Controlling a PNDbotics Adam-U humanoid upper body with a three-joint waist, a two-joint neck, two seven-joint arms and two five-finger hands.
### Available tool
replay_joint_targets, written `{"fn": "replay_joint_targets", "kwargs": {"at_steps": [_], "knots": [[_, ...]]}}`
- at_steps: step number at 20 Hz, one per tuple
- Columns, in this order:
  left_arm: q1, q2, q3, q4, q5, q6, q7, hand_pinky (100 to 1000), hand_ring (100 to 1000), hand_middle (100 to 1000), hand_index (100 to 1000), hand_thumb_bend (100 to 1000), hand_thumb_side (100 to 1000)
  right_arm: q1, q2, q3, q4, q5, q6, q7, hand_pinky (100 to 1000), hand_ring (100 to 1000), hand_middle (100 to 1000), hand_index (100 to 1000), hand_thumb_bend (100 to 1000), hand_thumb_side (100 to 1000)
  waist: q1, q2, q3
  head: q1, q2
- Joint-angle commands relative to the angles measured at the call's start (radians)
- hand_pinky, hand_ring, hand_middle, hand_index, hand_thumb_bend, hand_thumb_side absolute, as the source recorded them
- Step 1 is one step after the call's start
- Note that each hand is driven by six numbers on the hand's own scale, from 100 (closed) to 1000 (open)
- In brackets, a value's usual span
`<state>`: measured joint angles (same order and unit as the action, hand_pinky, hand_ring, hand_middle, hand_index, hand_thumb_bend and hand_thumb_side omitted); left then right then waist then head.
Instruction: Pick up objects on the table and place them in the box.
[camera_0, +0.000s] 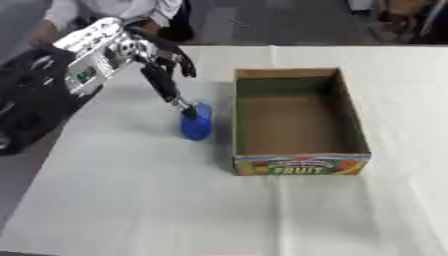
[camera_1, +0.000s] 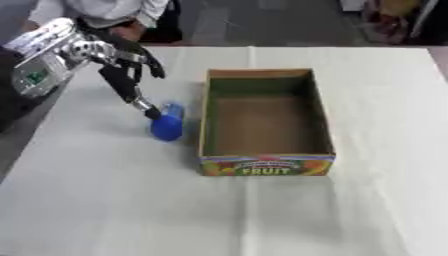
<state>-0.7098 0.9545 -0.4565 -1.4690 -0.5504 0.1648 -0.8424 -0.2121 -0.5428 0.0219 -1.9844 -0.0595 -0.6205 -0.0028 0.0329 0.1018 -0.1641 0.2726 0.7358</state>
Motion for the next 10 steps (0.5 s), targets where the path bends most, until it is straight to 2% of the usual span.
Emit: {"fn": "replay_joint_targets", "kwargs": {"at_steps": [1, 5, 6, 7, 8, 9, 10], "knots": [[0.0, 0.021, 0.005, -0.009, -0.009, -0.01, -0.014, 654, 697, 855, 932, 762, 612, -0.01, -0.028, -0.005, -0.016, -0.005, -0.002, 0.002, 223, 509, 502, 599, 100, 891, 0.0, -0.015, -0.002, -0.007, -0.001], [0.02, 0.024, 0.01, -0.015, -0.01, -0.014, -0.026, 657, 699, 843, 936, 755, 595, -0.01, -0.027, -0.005, -0.016, -0.005, -0.003, 0.003, 223, 510, 502, 599, 100, 891, -0.001, -0.014, -0.003, -0.011, 0.0], [0.023, 0.025, 0.01, -0.017, -0.009, -0.015, -0.028, 658, 699, 842, 937, 786, 575, -0.01, -0.027, -0.004, -0.016, -0.005, -0.003, 0.003, 223, 510, 502, 599, 100, 886, -0.001, -0.014, -0.003, -0.012, 0.0], [0.025, 0.025, 0.009, -0.019, -0.008, -0.015, -0.031, 661, 704, 840, 940, 750, 572, -0.009, -0.027, -0.004, -0.016, -0.005, -0.003, 0.003, 223, 510, 502, 599, 100, 891, -0.001, -0.013, -0.003, -0.012, -0.001], [0.027, 0.026, 0.007, -0.021, -0.006, -0.016, -0.035, 659, 701, 841, 939, 751, 579, -0.009, -0.027, -0.004, -0.016, -0.004, -0.003, 0.004, 223, 510, 502, 599, 100, 891, -0.001, -0.013, -0.003, -0.012, -0.001], [0.028, 0.027, 0.005, -0.022, -0.005, -0.018, -0.041, 671, 714, 833, 945, 758, 537, -0.009, -0.027, -0.004, -0.016, -0.004, -0.004, 0.004, 223, 510, 502, 599, 100, 891, -0.001, -0.013, -0.003, -0.011, -0.001], [0.03, 0.027, 0.002, -0.024, -0.004, -0.02, -0.051, 671, 714, 833, 945, 758, 537, -0.009, -0.027, -0.004, -0.016, -0.004, -0.004, 0.004, 223, 510, 502, 599, 100, 891, -0.001, -0.013, -0.003, -0.011, 0.0]]}}
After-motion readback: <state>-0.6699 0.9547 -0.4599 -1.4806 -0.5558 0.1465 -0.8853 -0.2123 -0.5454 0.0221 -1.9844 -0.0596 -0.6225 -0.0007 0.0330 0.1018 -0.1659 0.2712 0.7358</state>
